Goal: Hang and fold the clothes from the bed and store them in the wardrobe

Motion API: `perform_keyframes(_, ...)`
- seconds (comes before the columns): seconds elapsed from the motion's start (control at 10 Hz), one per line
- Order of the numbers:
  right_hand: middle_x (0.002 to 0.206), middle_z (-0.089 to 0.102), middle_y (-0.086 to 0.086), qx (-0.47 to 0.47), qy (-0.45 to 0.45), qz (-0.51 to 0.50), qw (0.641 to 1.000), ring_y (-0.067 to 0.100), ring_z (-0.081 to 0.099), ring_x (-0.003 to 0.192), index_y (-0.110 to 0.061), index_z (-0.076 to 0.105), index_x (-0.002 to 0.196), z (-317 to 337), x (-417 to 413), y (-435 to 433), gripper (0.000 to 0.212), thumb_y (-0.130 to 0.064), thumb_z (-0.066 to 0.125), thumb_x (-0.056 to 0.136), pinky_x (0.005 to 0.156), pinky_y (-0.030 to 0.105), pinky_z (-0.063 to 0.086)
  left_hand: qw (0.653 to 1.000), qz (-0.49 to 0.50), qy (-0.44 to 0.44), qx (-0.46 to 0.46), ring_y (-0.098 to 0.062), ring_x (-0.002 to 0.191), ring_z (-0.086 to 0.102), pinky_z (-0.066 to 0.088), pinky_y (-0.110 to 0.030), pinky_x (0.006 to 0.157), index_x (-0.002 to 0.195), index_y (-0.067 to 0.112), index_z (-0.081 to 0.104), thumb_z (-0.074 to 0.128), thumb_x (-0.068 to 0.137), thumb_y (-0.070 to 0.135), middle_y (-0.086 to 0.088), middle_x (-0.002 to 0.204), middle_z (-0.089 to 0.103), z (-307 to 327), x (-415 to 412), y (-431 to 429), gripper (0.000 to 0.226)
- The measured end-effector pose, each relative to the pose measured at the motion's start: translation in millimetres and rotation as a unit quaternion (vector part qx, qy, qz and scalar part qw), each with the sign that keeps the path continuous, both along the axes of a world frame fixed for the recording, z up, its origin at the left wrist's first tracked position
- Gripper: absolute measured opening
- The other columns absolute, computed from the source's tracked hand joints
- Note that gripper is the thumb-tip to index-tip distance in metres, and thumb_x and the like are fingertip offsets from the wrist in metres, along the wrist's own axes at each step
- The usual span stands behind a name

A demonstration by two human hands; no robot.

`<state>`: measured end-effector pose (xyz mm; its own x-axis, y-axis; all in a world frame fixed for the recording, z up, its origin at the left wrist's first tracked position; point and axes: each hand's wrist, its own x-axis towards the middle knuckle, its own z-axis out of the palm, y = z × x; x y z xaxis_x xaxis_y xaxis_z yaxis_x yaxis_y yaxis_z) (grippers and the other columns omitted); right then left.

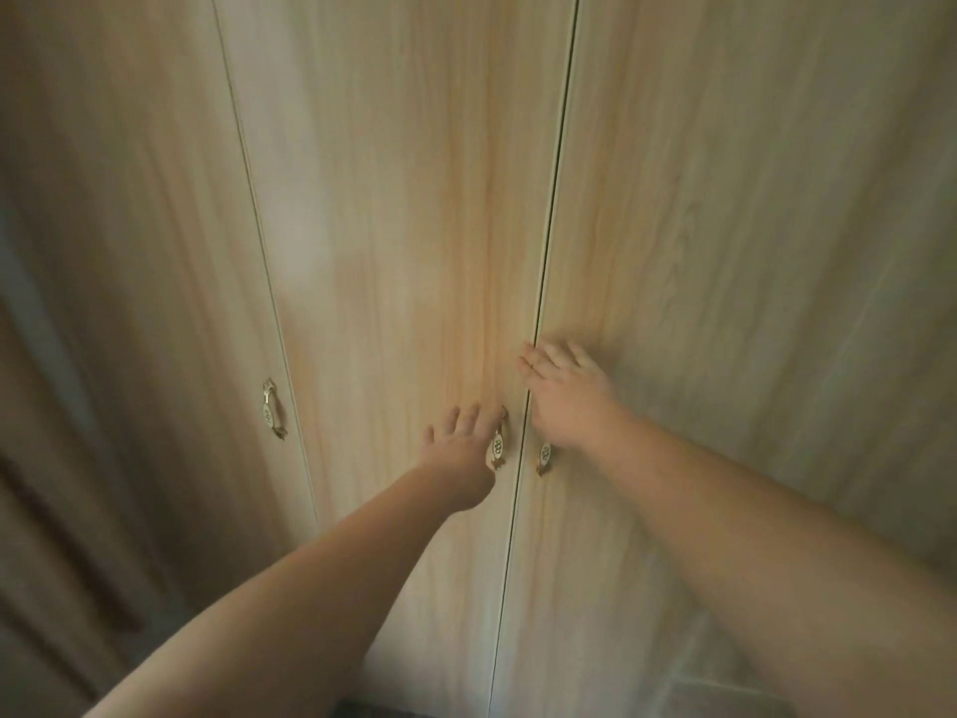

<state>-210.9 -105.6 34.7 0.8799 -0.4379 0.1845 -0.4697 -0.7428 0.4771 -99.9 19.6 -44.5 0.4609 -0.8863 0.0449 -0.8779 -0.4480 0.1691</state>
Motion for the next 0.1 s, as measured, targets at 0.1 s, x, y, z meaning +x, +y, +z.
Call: perform_keyframes(0.1, 0.166, 0.005, -0.002, 0.067, -0.044, -0.029, 0.996, 0.018, -0.004, 0.153, -0.02, 0.01, 0.158, -22.5, -29.4, 44.6, 0.068, -0.035, 0.038, 0.097, 0.122, 0.047, 0.005, 1.0, -0.013, -0.015, -0.014, -0.026, 0.153, -0.001, 0.011, -0.053, 0.121, 0.157, 0.035, -0.003, 0.044, 0.097, 0.03, 0.001, 0.167, -0.001, 4.6, -14.2, 48.6, 0.076)
